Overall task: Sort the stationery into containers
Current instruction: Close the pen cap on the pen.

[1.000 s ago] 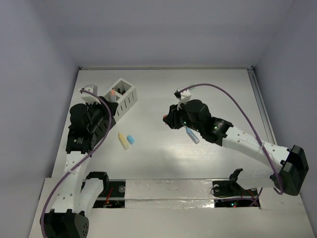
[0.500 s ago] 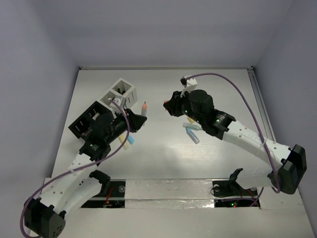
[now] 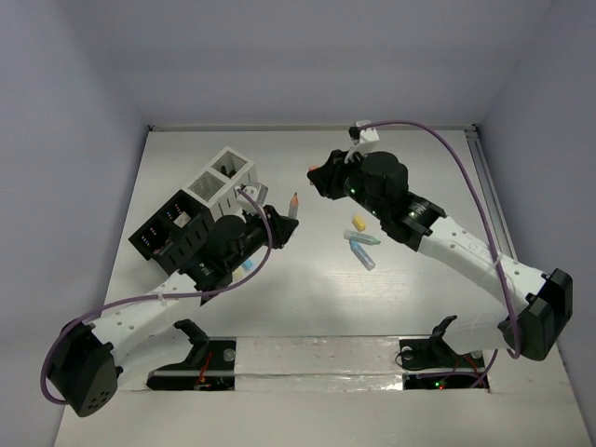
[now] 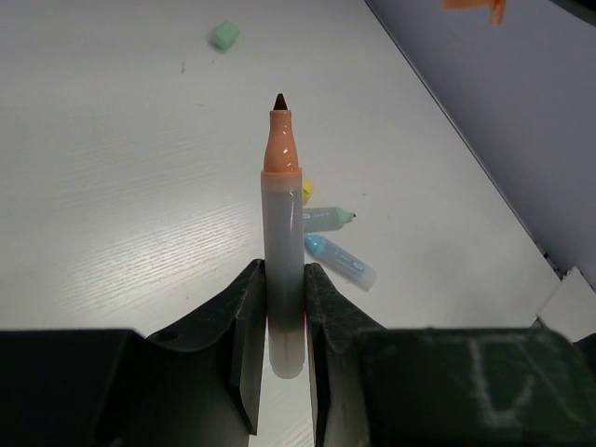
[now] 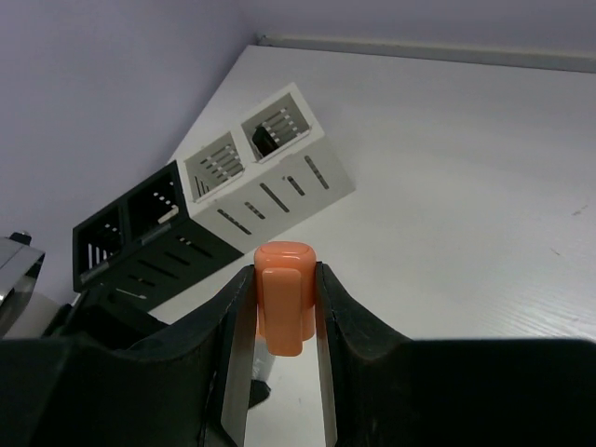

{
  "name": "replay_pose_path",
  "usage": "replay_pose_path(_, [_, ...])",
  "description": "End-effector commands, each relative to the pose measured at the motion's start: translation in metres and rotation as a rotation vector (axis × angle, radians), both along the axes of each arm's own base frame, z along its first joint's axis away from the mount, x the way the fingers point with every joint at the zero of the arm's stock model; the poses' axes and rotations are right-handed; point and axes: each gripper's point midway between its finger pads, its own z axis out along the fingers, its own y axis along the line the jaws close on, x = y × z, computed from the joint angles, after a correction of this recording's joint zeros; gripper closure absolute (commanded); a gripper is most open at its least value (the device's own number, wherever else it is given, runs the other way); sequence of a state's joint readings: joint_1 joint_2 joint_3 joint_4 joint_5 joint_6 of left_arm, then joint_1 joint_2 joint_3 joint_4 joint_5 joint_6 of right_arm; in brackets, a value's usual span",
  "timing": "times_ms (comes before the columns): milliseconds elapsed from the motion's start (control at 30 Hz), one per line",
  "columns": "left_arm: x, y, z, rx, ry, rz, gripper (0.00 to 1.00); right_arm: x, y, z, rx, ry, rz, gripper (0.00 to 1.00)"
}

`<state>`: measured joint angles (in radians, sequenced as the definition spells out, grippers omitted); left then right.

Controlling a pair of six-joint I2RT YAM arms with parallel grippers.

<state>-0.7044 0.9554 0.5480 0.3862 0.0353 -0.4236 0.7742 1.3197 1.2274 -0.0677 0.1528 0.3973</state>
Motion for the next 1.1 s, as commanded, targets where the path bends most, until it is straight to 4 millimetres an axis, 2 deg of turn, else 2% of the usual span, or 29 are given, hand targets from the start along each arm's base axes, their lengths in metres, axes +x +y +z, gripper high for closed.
replay_pose_path(0, [0.006, -0.011, 0.037, -0.093, -0.116, -0.009, 1.0, 0.005, 0.013, 0.036, 0.112, -0.069, 0.017, 0.89])
replay_pose_path(200, [0.002, -0.023, 0.045, -0.136, -0.123, -0.046, 1.0, 0.011, 0.021, 0.029, 0.143, -0.046, 0.019, 0.88])
replay_pose_path(467, [0.0, -0.029, 0.044, -0.149, -0.113, -0.062, 1.0, 0.013, 0.03, 0.017, 0.152, -0.014, 0.039, 0.87])
replay_pose_path(1067, [0.001, -0.026, 0.049, -0.167, -0.125, -0.047, 1.0, 0.012, 0.032, 0.005, 0.142, 0.009, 0.045, 0.86])
